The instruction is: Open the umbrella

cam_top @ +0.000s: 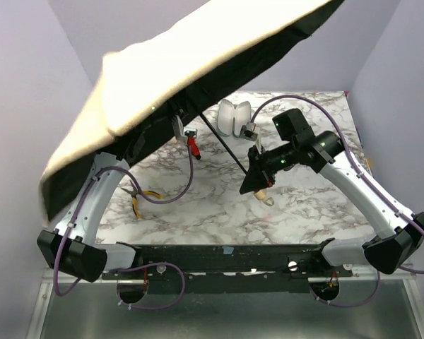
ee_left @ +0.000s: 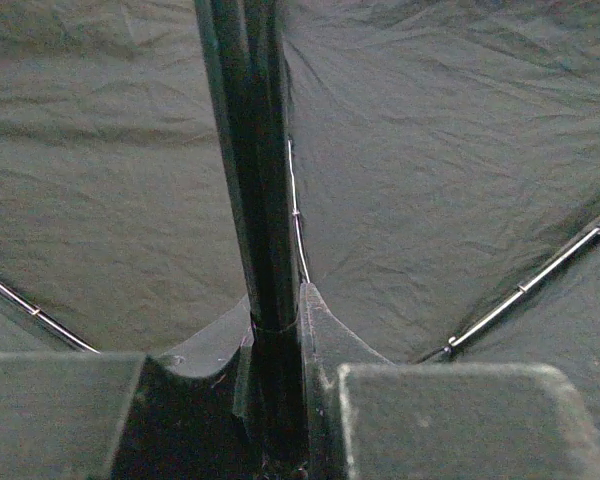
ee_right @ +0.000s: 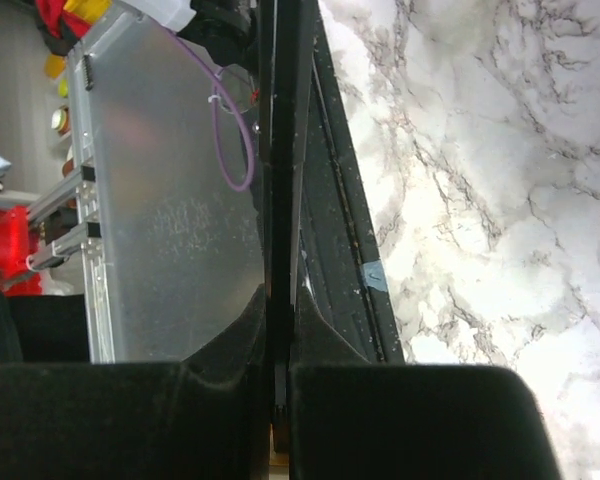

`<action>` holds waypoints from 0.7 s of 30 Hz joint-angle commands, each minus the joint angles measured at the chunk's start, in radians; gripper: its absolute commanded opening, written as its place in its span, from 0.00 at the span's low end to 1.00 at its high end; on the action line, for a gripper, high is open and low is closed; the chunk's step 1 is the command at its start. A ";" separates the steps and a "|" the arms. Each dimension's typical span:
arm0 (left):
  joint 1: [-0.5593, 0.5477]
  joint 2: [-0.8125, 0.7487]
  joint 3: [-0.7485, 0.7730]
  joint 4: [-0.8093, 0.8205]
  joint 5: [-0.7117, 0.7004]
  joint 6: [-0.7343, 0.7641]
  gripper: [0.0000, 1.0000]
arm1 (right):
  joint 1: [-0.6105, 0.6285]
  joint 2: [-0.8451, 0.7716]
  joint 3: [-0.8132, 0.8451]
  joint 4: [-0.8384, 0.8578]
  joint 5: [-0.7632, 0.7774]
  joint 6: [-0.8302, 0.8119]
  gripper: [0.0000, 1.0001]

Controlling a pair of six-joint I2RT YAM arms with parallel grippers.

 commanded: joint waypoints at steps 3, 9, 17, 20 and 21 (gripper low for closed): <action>0.182 0.025 0.112 0.202 -0.225 0.128 0.18 | 0.015 -0.096 -0.048 -0.198 0.001 -0.120 0.01; 0.234 0.065 0.168 0.218 -0.229 0.116 0.16 | 0.014 -0.099 -0.055 -0.193 0.024 -0.118 0.01; 0.295 0.138 0.255 0.276 -0.271 0.086 0.16 | 0.015 -0.097 -0.055 -0.193 0.041 -0.121 0.01; 0.316 0.158 0.287 0.287 -0.286 0.066 0.18 | 0.015 -0.096 -0.055 -0.195 0.042 -0.120 0.01; 0.328 0.166 0.298 0.291 -0.288 0.062 0.19 | 0.015 -0.095 -0.056 -0.193 0.043 -0.119 0.01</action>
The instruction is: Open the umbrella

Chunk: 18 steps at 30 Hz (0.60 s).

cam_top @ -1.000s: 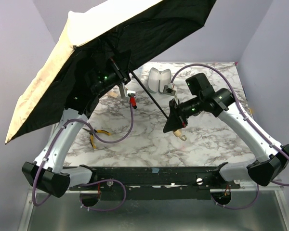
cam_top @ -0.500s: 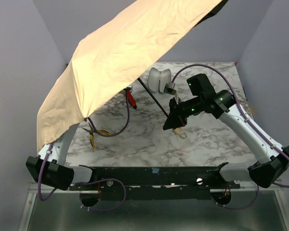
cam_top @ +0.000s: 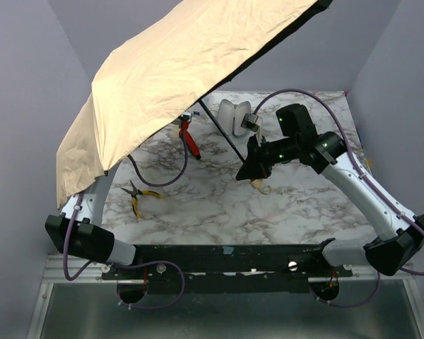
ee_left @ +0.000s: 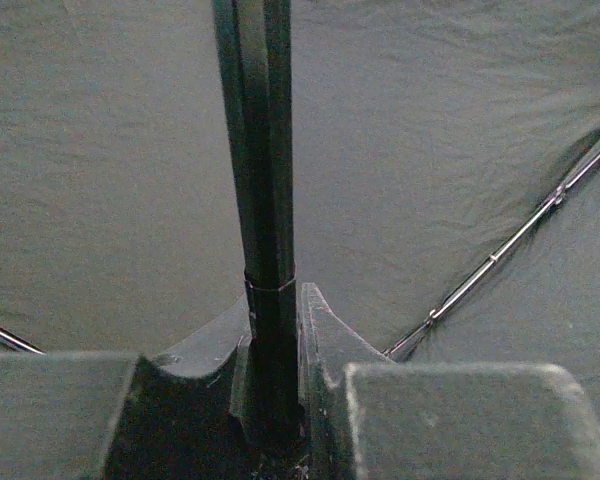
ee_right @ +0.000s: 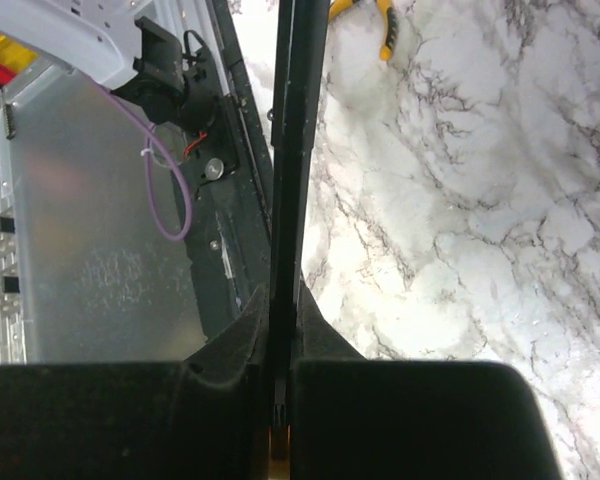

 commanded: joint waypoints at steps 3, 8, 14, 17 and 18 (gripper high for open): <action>0.257 0.065 0.168 0.314 -0.453 0.058 0.19 | 0.018 -0.076 -0.045 -0.350 -0.079 -0.144 0.01; 0.288 0.102 0.228 0.320 -0.451 0.048 0.19 | 0.019 -0.064 -0.045 -0.350 -0.073 -0.149 0.01; 0.289 0.061 0.137 0.358 -0.346 0.040 0.23 | 0.019 -0.059 -0.055 -0.313 -0.084 -0.121 0.01; 0.255 0.003 0.078 0.281 -0.259 -0.005 0.24 | 0.018 -0.055 -0.043 -0.225 -0.082 -0.058 0.01; 0.233 -0.015 0.068 0.247 -0.232 -0.031 0.24 | 0.018 -0.050 -0.036 -0.180 -0.083 -0.022 0.01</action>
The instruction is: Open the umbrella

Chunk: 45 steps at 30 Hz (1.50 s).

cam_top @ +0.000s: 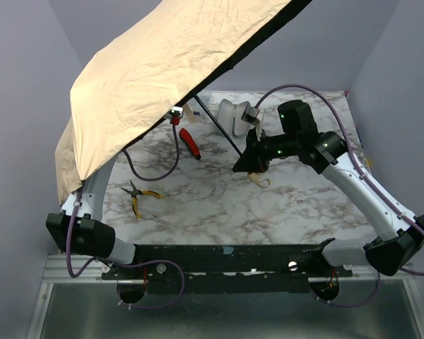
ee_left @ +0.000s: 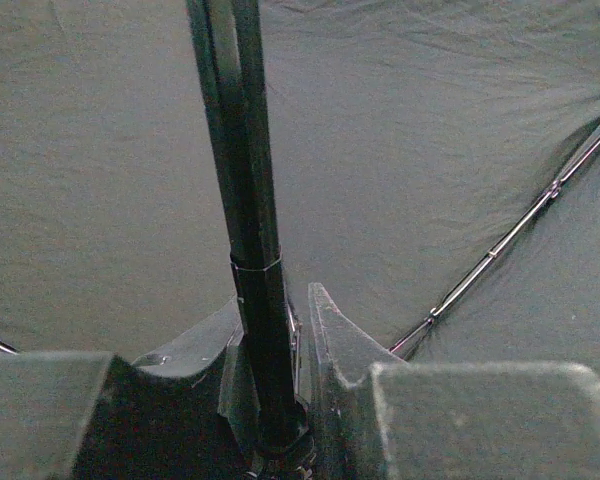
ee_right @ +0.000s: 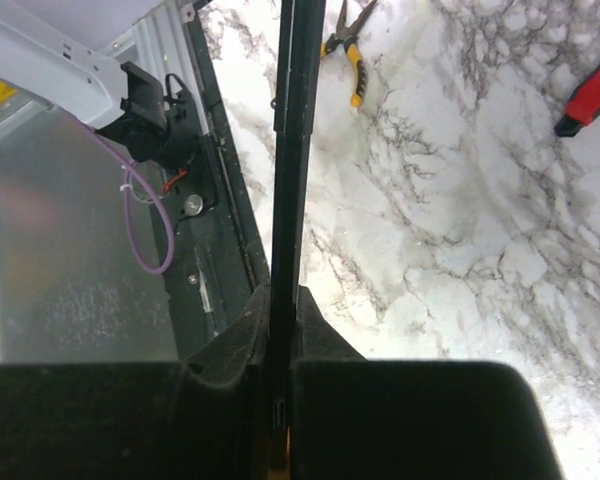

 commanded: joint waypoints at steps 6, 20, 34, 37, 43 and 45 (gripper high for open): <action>0.003 -0.107 -0.084 0.155 -0.261 -0.071 0.28 | 0.020 -0.010 -0.002 -0.036 -0.193 0.144 0.01; -0.186 -0.255 -0.308 -0.071 -0.125 -0.048 0.40 | 0.019 -0.016 -0.033 0.384 -0.192 0.382 0.01; -0.332 -0.455 -0.488 -0.247 -0.101 0.075 0.39 | 0.021 0.056 -0.022 0.466 -0.257 0.408 0.01; -0.378 -0.472 -0.489 -0.282 -0.128 0.080 0.39 | 0.023 0.066 -0.024 0.465 -0.270 0.414 0.01; -0.443 -0.455 -0.470 -0.345 -0.202 0.131 0.39 | 0.049 0.066 -0.029 0.458 -0.283 0.398 0.01; -0.465 -0.443 -0.469 -0.358 -0.244 0.151 0.39 | 0.062 0.062 -0.033 0.442 -0.284 0.377 0.01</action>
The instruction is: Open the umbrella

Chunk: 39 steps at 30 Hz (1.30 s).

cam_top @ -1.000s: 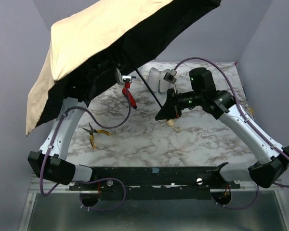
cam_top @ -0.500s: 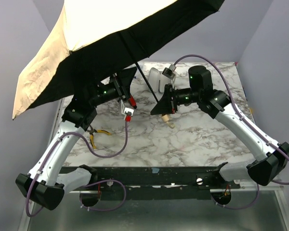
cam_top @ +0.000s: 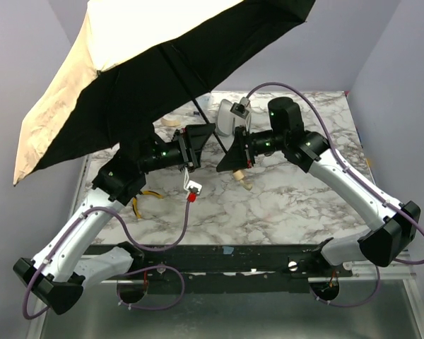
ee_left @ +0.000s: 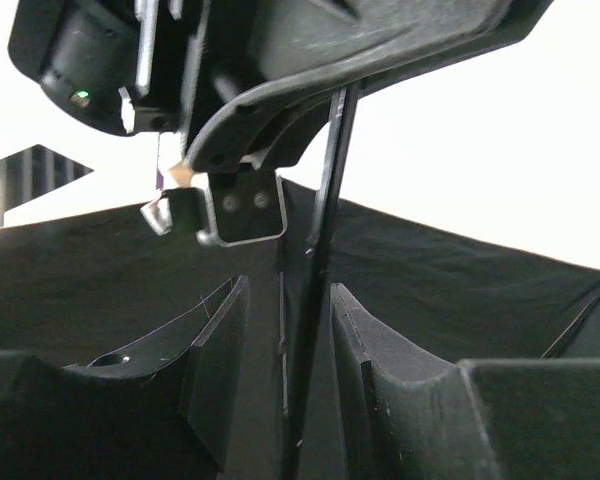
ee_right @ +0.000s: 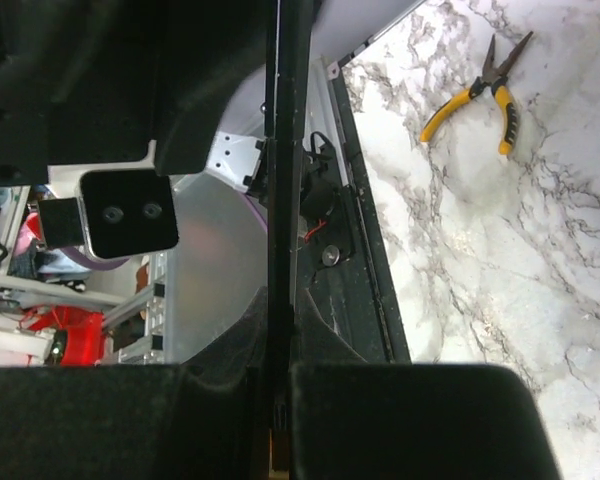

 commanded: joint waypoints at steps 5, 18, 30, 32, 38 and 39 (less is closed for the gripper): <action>-0.065 0.040 0.003 -0.052 -0.172 0.191 0.25 | 0.049 -0.035 -0.005 0.067 -0.056 -0.109 0.01; -0.002 -0.020 -0.013 -0.178 -0.460 0.163 0.00 | 0.021 -0.094 0.002 0.023 0.107 -0.123 0.79; 0.208 0.052 -0.071 0.040 -0.437 0.266 0.00 | -0.136 -0.143 0.049 -0.007 0.244 -0.104 0.98; 0.234 0.082 -0.077 0.082 -0.391 0.274 0.00 | -0.184 -0.143 0.063 -0.007 0.242 -0.100 0.98; 0.294 0.183 -0.104 0.198 -0.374 0.340 0.00 | -0.274 -0.174 0.070 -0.022 0.251 -0.110 0.98; 0.294 0.201 -0.106 0.208 -0.395 0.339 0.00 | -0.280 -0.184 0.069 -0.029 0.258 -0.115 0.98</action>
